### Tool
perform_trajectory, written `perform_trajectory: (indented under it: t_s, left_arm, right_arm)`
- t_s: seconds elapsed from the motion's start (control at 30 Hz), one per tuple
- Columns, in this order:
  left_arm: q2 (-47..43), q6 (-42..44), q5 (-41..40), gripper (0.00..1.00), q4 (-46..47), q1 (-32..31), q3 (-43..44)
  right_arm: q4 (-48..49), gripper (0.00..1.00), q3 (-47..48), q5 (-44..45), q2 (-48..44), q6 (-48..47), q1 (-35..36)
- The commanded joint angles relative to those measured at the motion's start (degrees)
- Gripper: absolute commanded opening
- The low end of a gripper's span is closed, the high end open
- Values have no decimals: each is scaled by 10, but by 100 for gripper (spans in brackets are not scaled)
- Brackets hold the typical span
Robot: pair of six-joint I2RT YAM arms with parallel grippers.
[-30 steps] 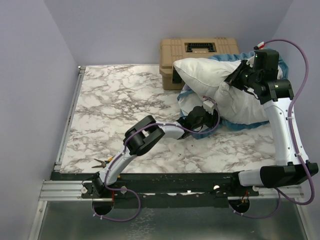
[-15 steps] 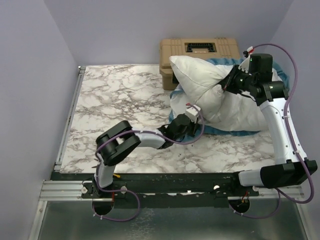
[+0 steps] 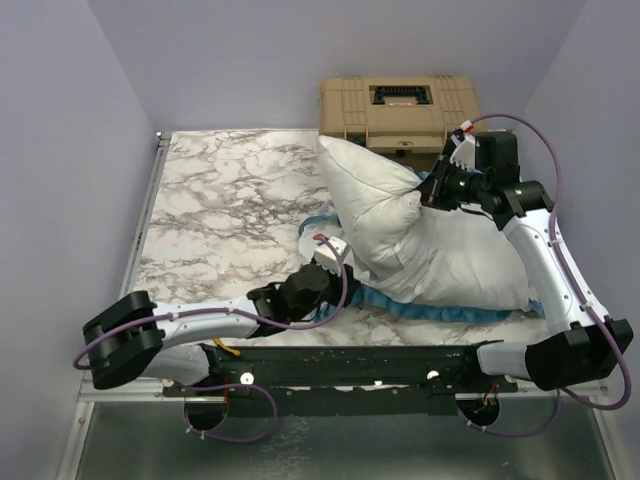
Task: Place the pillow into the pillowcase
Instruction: Stuff the pillow into the pillowcase.
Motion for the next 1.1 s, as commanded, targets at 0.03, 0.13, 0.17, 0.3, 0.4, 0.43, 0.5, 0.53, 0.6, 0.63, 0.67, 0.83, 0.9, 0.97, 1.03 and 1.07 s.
perform_trajectory:
  t_s: [0.03, 0.13, 0.17, 0.3, 0.4, 0.43, 0.5, 0.53, 0.6, 0.63, 0.67, 0.83, 0.9, 0.97, 1.03, 1.07]
  left_arm:
    - [-85, -89, -75, 77, -152, 5, 14]
    - [-105, -136, -100, 86, -176, 6, 31]
    - [-106, -155, -106, 88, -180, 7, 37]
    - [-74, -232, -93, 89, -237, 24, 75]
    - [-24, -276, -39, 89, -275, 56, 108]
    - [-5, -285, -19, 88, -288, 69, 120]
    - [31, -289, 19, 88, -303, 96, 144]
    - [52, -289, 33, 88, -307, 107, 157]
    - [79, -291, 44, 88, -308, 120, 179]
    - [91, -293, 45, 88, -308, 124, 189]
    - [105, -292, 46, 88, -307, 126, 200]
    - [196, -274, 75, 87, -307, 129, 265]
    - [232, -271, 87, 87, -308, 130, 281]
    - [269, -270, 101, 87, -312, 131, 294]
    - [301, -278, 106, 87, -333, 132, 305]
    - [316, -281, 105, 85, -345, 134, 310]
  right_arm:
    - [54, 0, -15, -34, -29, 32, -6]
    - [88, 0, -20, -54, -34, 63, -6]
    - [92, 0, -19, -55, -35, 71, -6]
    - [103, 0, -9, -49, -41, 98, -6]
    - [104, 0, 5, -47, -39, 106, -6]
    - [103, 0, 9, -47, -38, 107, -6]
    - [99, 0, 15, -47, -35, 106, -6]
    - [98, 0, 17, -48, -34, 106, -6]
    - [98, 0, 14, -51, -35, 106, -6]
    - [98, 0, 12, -51, -35, 106, -6]
    - [97, 0, 9, -51, -37, 106, -6]
    - [97, 0, 2, -54, -39, 108, -7]
    - [96, 0, 2, -53, -38, 107, -6]
    - [97, 0, 3, -52, -37, 107, -6]
    - [98, 0, 6, -51, -37, 107, -6]
    - [97, 0, 8, -49, -36, 106, -6]
